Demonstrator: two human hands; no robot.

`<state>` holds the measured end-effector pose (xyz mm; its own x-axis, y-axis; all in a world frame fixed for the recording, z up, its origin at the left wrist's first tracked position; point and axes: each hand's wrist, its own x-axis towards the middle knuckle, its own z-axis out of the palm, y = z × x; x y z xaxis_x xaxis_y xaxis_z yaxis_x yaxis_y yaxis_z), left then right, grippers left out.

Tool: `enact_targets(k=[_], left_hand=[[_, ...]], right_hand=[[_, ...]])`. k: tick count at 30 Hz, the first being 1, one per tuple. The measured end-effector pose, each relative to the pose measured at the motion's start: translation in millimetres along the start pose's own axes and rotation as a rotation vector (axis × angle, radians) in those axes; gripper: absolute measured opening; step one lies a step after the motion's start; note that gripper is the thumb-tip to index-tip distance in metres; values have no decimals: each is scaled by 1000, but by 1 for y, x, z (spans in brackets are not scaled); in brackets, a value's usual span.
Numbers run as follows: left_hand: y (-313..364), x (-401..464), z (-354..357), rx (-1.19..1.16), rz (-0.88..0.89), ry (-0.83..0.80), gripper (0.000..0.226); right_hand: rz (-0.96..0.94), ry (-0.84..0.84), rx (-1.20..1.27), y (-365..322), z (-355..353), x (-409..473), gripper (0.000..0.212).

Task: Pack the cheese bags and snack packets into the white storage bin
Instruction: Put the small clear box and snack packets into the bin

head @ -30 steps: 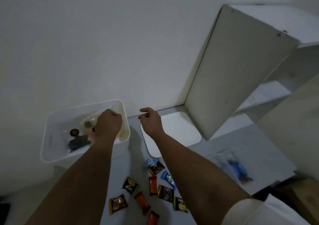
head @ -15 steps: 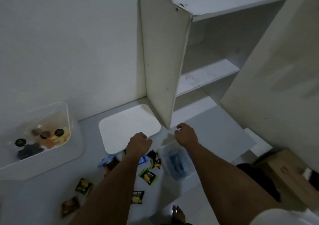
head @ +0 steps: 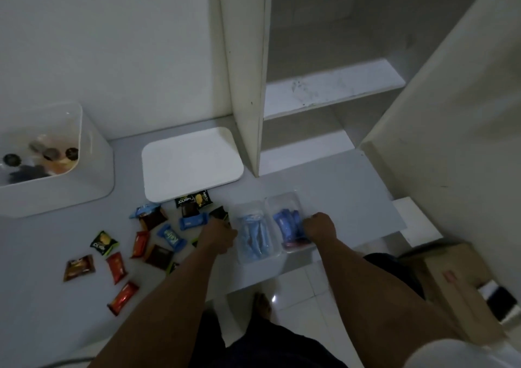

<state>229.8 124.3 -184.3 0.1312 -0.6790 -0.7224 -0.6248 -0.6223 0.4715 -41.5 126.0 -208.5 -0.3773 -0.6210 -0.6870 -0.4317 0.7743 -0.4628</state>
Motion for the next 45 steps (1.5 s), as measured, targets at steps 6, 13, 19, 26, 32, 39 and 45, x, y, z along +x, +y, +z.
enact_targets(k=[6,13,19,26,32,39,45], left_hand=[[3,-10,5,-132,-39,20,28],[9,-24,12,-379,-112,-1,32],[12,-31,22,-588,-149,2,49],[9,-37,27,-549,-107,-74,37],[2,-32,20,-614,-32,-208,67],[-4,-33,18,-559,-74,-203,39],[5,-50,-25,-630,96,-128,27]], right_hand=[[-161,225,28,-1,-24,2,16],[-258,-18,255,-37,-29,-11,8],[-254,-100,124,-29,13,-31,15],[-361,-176,87,-24,28,-50,38],[-398,-281,77,-32,19,-59,45],[-258,-321,200,-22,27,-68,26],[-371,-243,290,-56,29,-84,26]])
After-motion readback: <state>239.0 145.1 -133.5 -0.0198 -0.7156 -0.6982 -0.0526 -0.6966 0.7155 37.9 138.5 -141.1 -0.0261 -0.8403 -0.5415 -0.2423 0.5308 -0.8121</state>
